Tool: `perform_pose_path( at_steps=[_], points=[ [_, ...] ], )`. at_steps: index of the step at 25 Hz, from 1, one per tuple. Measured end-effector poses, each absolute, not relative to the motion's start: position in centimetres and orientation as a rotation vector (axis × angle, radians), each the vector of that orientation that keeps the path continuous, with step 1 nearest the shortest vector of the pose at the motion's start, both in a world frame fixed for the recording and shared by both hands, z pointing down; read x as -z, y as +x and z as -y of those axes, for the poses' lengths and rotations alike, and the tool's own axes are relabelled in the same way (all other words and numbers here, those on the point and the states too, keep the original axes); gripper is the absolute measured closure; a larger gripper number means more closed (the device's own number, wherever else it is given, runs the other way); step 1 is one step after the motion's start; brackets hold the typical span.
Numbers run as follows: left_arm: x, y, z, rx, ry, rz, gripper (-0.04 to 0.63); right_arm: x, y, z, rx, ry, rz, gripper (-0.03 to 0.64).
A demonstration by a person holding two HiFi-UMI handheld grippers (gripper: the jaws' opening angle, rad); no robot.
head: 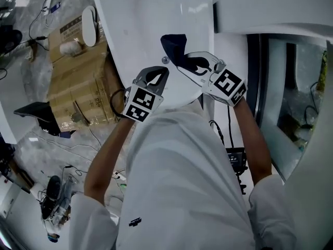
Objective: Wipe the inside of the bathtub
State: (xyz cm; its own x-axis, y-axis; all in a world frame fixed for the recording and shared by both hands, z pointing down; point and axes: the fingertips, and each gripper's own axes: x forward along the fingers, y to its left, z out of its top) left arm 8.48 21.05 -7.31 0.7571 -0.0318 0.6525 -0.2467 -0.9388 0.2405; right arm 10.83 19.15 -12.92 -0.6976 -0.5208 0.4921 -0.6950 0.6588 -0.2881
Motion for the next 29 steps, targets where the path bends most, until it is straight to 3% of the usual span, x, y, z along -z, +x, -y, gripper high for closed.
perform_pose_path(
  at_steps=[11, 29],
  points=[
    [17.5, 9.5, -20.4, -0.702, 2.712, 0.262, 0.597, 21.6, 11.1, -20.0, -0.559, 1.24, 2.596, 0.548],
    [20.8, 9.4, -21.0, -0.598, 2.691, 0.355, 0.597, 22.9, 9.9, -21.1, -0.576, 1.325, 2.576, 0.548]
  ],
)
